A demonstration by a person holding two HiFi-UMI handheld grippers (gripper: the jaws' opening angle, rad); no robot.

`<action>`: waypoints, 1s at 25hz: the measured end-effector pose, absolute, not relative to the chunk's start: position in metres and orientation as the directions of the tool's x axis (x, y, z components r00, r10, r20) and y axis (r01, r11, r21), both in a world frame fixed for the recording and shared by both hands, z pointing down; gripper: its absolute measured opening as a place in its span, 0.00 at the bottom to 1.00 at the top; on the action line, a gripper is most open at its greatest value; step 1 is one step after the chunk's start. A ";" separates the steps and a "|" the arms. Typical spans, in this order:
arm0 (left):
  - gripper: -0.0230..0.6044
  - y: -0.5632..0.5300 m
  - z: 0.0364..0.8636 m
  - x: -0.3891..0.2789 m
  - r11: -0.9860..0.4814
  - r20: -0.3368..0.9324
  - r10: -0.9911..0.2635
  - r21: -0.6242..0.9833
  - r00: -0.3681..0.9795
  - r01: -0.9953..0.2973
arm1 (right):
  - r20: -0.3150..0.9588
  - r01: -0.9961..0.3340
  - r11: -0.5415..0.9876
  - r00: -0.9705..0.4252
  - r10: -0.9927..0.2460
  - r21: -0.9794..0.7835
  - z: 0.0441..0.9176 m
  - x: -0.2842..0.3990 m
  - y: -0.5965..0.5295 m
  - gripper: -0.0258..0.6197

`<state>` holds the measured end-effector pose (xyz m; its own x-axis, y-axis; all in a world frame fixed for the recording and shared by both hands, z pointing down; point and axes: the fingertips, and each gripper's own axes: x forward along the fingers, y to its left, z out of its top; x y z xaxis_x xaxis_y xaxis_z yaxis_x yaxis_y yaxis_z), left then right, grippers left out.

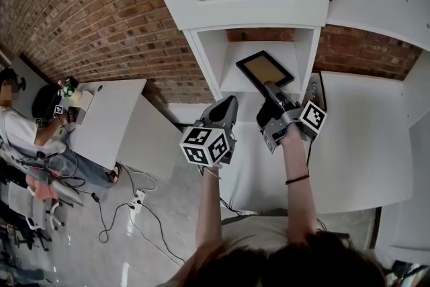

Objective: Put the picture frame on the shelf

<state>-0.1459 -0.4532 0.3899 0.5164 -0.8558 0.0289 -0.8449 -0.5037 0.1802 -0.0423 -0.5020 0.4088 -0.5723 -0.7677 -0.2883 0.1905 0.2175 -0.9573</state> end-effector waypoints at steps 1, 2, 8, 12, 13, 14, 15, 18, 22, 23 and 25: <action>0.05 -0.454 0.390 -0.147 -0.502 0.030 -0.857 0.181 0.515 -0.846 | -0.285 0.191 0.213 -0.573 -0.768 -0.958 0.410 -0.044 -0.503 0.15; 0.05 -0.454 0.391 -0.149 -0.500 0.030 -0.858 0.182 0.513 -0.847 | -0.282 0.192 0.208 -0.574 -0.769 -0.959 0.411 -0.045 -0.503 0.15; 0.05 -0.455 0.393 -0.154 -0.487 0.033 -0.865 0.187 0.501 -0.853 | -0.267 0.189 0.192 -0.579 -0.770 -0.963 0.417 -0.048 -0.505 0.15; 0.05 -0.456 0.394 -0.153 -0.488 0.037 -0.863 0.190 0.503 -0.852 | -0.256 0.192 0.175 -0.584 -0.771 -0.966 0.419 -0.049 -0.505 0.15; 0.05 -0.456 0.395 -0.153 -0.490 0.038 -0.862 0.191 0.505 -0.851 | -0.254 0.196 0.170 -0.584 -0.771 -0.966 0.420 -0.049 -0.505 0.15; 0.05 -0.457 0.395 -0.152 -0.491 0.039 -0.862 0.192 0.506 -0.850 | -0.253 0.198 0.168 -0.585 -0.770 -0.966 0.420 -0.049 -0.505 0.15; 0.05 -0.457 0.396 -0.151 -0.492 0.040 -0.861 0.192 0.507 -0.849 | -0.253 0.197 0.167 -0.586 -0.770 -0.966 0.421 -0.049 -0.505 0.15; 0.05 -0.458 0.397 -0.149 -0.495 0.042 -0.858 0.193 0.511 -0.847 | -0.248 0.197 0.160 -0.594 -0.766 -0.967 0.421 -0.050 -0.505 0.15; 0.05 -0.459 0.397 -0.147 -0.497 0.043 -0.857 0.194 0.514 -0.846 | -0.241 0.196 0.152 -0.600 -0.763 -0.969 0.422 -0.051 -0.505 0.15; 0.05 -0.459 0.398 -0.147 -0.498 0.043 -0.857 0.194 0.514 -0.845 | -0.240 0.194 0.152 -0.602 -0.762 -0.969 0.422 -0.051 -0.505 0.15; 0.05 -0.459 0.398 -0.146 -0.499 0.043 -0.856 0.194 0.515 -0.845 | -0.237 0.193 0.149 -0.605 -0.760 -0.970 0.423 -0.051 -0.505 0.15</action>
<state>-0.1464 -0.4593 0.3983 0.5152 -0.8560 0.0426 -0.8448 -0.4987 0.1940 -0.0514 -0.5047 0.4235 -0.6052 -0.7599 -0.2372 0.1928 0.1492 -0.9698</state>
